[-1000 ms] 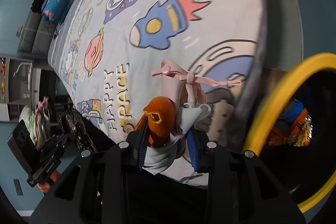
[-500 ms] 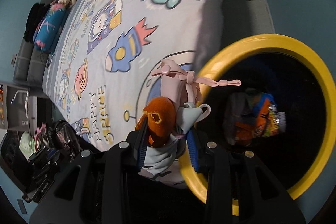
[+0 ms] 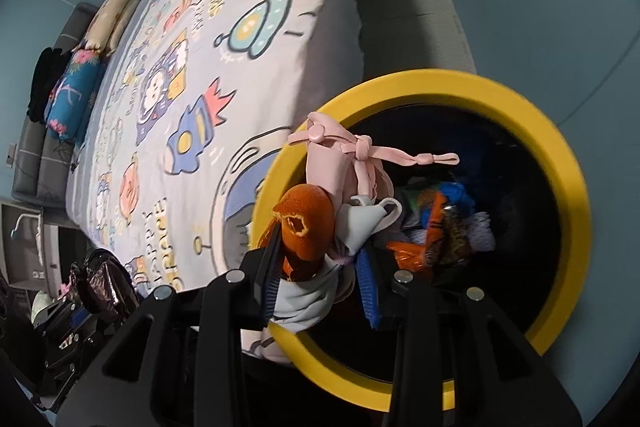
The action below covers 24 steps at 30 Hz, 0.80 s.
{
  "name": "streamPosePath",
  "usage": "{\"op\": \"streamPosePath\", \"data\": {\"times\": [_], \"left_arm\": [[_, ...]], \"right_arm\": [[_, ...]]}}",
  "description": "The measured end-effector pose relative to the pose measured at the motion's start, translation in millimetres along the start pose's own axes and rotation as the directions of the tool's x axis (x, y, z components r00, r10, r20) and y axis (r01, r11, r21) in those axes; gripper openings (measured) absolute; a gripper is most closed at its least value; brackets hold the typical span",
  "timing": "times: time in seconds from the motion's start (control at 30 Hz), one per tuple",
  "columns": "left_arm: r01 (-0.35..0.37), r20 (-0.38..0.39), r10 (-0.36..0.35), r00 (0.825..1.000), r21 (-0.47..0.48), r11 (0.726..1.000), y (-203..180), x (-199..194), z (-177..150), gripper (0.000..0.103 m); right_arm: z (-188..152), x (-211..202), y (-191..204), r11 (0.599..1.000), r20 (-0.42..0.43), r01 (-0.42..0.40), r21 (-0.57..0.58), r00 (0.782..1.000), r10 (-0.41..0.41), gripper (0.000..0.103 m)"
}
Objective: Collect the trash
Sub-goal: 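Lift and carry the black bag and white bundle over the yellow bin, then open the left tool over the bin while the right tool drops the bundle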
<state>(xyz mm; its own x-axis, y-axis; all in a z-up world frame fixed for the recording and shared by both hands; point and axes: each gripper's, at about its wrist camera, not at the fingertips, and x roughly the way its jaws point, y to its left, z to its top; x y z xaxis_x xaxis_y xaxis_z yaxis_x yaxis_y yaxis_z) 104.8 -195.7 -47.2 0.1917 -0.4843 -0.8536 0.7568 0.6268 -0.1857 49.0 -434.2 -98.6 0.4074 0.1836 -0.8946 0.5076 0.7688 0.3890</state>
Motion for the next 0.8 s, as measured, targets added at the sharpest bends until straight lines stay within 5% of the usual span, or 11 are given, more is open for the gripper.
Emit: {"op": "streamPosePath", "data": {"times": [0.33, 0.8], "left_arm": [[0.031, 0.003, -0.031, 1.000, 0.059, 0.998, -30.0, 11.6, 19.4, 0.012], [0.076, -0.035, -0.074, 0.997, 0.074, 0.994, -56.3, 56.1, 32.6, 0.013]], "right_arm": [[6.3, -21.6, -17.4, 0.998, 0.077, 0.065, 0.011, 0.995, -0.066, 0.032], [13.5, -1.8, -34.0, 0.991, 0.034, 0.131, -0.001, 0.991, -0.131, 0.034]]}}
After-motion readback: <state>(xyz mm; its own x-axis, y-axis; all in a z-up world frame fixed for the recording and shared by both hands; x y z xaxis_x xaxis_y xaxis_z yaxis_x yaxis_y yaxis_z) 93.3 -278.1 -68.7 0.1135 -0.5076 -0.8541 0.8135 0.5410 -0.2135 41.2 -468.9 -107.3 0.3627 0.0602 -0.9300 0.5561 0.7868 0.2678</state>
